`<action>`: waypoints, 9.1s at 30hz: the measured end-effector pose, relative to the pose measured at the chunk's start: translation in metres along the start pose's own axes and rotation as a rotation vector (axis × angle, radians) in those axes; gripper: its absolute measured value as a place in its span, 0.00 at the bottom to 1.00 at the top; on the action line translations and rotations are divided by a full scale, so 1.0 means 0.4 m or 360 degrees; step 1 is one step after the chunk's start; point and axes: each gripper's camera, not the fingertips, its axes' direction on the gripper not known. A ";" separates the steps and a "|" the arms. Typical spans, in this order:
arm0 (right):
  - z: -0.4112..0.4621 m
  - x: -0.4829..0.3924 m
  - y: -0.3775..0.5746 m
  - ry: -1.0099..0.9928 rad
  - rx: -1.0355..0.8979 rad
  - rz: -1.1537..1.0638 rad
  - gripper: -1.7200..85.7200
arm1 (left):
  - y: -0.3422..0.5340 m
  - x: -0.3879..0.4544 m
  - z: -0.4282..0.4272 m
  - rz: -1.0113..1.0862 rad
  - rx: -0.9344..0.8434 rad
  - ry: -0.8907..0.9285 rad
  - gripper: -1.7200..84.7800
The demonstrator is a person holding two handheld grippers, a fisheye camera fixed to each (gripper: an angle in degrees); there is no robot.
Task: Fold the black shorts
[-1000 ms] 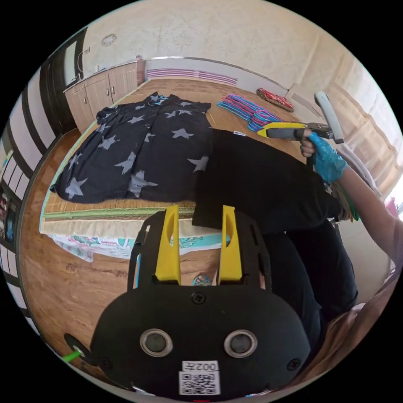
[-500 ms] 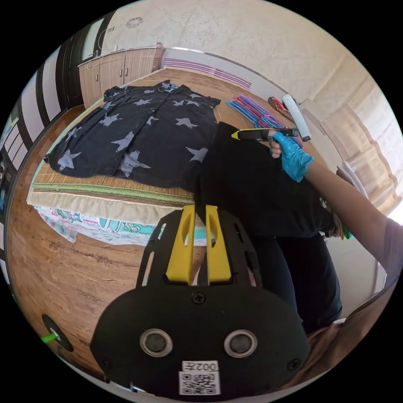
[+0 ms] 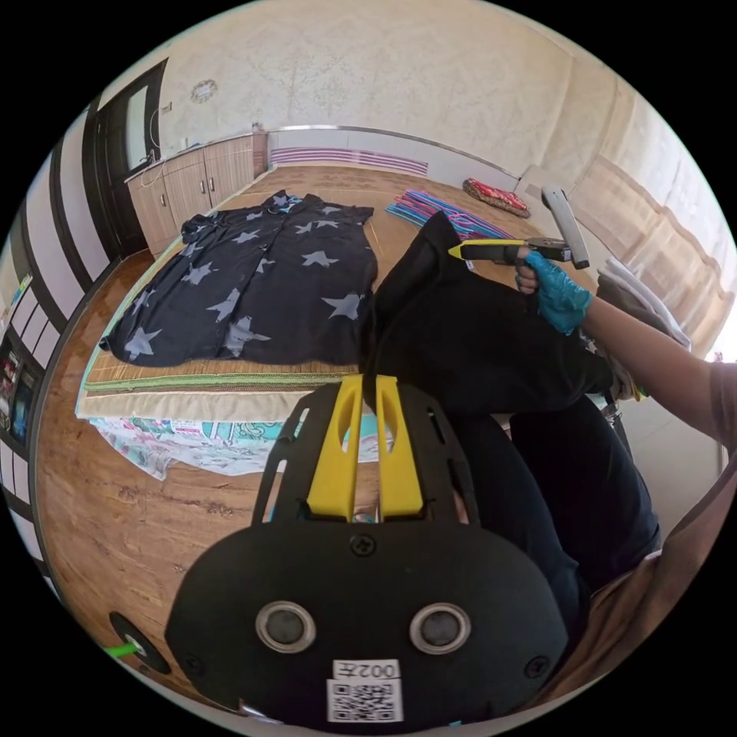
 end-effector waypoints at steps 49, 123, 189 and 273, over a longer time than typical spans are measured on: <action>-0.022 -0.168 0.016 0.0061 0.0065 -0.0074 0.02 | 0.179 -0.081 -0.034 0.0191 -0.0015 0.0124 0.02; -0.324 -0.470 1.160 -0.0029 -0.0360 -0.0059 0.02 | -0.114 -0.127 0.000 -0.0219 -0.0381 -0.0418 0.01; -0.257 -0.635 1.572 0.0111 -0.0125 0.0003 0.03 | -0.568 1.000 0.151 0.0979 -0.0487 0.0485 0.10; -0.113 -0.995 0.972 0.0165 -0.0488 -0.0654 0.02 | 0.095 0.195 0.057 0.0914 -0.0329 -0.0354 0.04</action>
